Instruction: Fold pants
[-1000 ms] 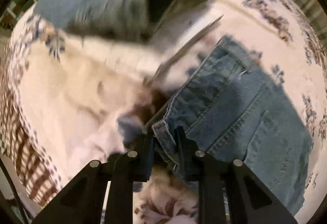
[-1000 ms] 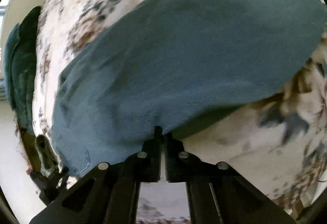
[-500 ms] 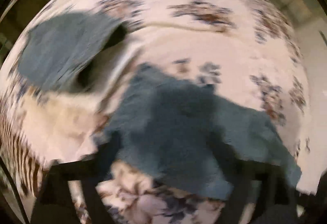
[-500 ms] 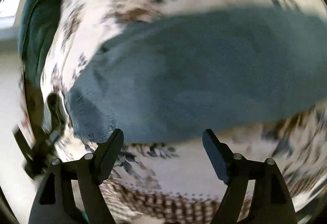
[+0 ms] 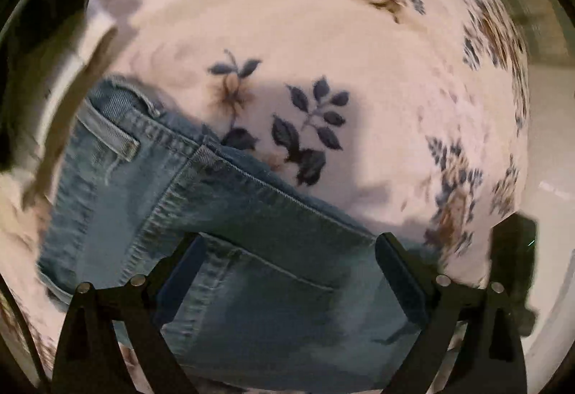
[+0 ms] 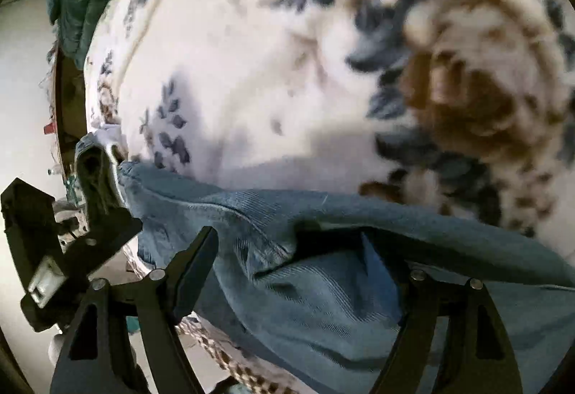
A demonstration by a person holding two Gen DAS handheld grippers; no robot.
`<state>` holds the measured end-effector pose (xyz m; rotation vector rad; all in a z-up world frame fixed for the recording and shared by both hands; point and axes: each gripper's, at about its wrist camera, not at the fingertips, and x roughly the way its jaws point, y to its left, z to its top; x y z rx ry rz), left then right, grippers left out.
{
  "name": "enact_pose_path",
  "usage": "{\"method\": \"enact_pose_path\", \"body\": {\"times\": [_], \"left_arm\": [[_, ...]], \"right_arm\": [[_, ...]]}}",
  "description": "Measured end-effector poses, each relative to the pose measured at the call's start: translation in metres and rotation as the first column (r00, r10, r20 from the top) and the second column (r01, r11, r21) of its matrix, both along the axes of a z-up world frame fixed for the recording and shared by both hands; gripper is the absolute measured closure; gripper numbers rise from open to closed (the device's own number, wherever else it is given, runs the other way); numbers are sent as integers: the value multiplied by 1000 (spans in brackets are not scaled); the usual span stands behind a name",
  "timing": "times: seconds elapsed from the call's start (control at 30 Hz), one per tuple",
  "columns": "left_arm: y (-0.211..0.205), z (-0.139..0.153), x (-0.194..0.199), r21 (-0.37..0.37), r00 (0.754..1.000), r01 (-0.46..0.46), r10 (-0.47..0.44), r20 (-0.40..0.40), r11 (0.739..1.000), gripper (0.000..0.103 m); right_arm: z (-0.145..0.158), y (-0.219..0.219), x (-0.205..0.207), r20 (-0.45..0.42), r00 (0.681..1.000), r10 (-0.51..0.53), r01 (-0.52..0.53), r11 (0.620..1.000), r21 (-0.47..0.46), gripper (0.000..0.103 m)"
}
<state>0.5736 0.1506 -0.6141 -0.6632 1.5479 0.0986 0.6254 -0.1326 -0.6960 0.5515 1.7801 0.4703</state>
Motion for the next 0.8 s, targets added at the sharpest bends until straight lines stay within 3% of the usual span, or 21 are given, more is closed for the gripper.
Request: {"method": "enact_pose_path", "body": {"times": [0.03, 0.07, 0.1, 0.23, 0.33, 0.4, 0.5, 0.57, 0.6, 0.63, 0.67, 0.7, 0.8], "left_arm": [[3, -4, -2, -32, 999, -38, 38, -23, 999, 6], [5, -8, -3, -60, 996, -74, 71, -48, 995, 6], [6, -10, -5, -91, 993, -102, 97, -64, 991, 6], [14, -24, -16, -211, 956, -272, 240, -167, 939, 6], [15, -33, -20, -270, 920, -373, 318, -228, 888, 6], [13, -36, -19, -276, 907, -402, 338, -251, 873, 7], [4, -41, -12, -242, 904, -395, 328, -274, 886, 6], [-1, -46, -6, -215, 916, -350, 286, -282, 912, 7], [-3, -48, -5, -191, 925, -318, 259, -278, 929, 18], [-5, -49, -5, -161, 932, -286, 236, -274, 945, 40], [-7, -48, -7, -116, 945, -231, 194, -261, 966, 52], [-6, -47, -9, -110, 954, -210, 179, -242, 972, 62], [-2, -38, -18, -126, 966, -198, 172, -191, 972, 77]], "right_arm": [[-4, 4, 0, -2, 1000, 11, -11, 1000, -1, 26], [-4, 8, 0, 9, 1000, 12, -12, 1000, 11, 49], [0, 13, -1, 28, 1000, 12, -13, 999, 49, 61], [15, 17, -10, 91, 994, 62, -67, 996, 59, 79], [29, 3, -23, 115, 992, 52, -69, 986, 154, 83], [42, -1, -34, 149, 987, 60, -87, 979, 183, 83], [61, 3, -52, 210, 972, 104, -144, 971, 188, 84], [74, 0, -61, 250, 959, 133, -184, 963, 195, 84], [80, 0, -64, 271, 952, 143, -200, 959, 199, 84], [86, 0, -69, 300, 940, 165, -232, 952, 201, 84], [87, 1, -71, 308, 934, 182, -250, 947, 199, 84], [83, 5, -71, 304, 934, 185, -252, 948, 196, 84], [55, -5, -61, 194, 969, 153, -193, 958, 212, 71]]}}
